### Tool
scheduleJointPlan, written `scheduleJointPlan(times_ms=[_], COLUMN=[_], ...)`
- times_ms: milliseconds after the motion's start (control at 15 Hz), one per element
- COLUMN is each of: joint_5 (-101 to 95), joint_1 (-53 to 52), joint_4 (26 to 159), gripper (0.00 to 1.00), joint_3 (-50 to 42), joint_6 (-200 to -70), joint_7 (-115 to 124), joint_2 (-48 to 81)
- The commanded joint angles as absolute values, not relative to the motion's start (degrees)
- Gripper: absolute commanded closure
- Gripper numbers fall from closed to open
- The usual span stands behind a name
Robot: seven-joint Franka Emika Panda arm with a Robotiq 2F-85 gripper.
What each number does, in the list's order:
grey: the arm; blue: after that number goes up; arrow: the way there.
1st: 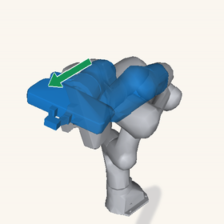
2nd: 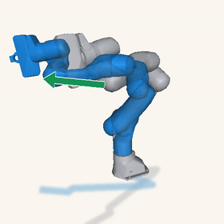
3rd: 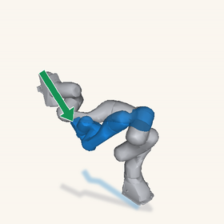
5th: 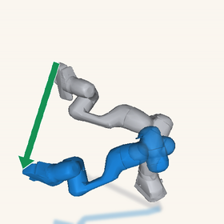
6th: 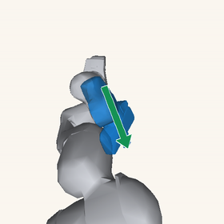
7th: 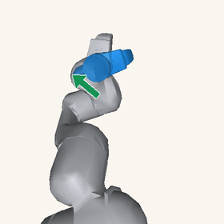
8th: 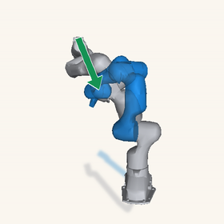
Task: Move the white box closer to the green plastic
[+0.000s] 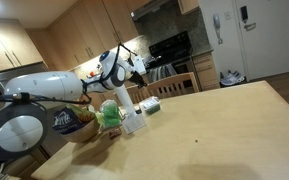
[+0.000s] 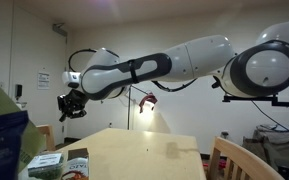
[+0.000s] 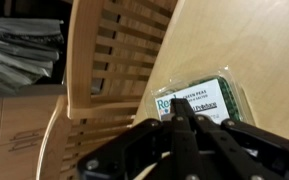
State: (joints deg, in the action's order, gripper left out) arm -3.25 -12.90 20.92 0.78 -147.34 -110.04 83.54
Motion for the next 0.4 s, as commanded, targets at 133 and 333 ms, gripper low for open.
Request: scheduleJointPlan(times_ms=[133, 333], joint_5=[-10.19, -10.79], joint_1=[-14.4, -14.73], joint_4=[21.97, 21.94], gripper=[0.91, 0.74], joint_3=[-5.13, -5.96], joint_6=[-150.05, -150.15], joint_7=[-97.23, -95.83], joint_2=[83.3, 83.39])
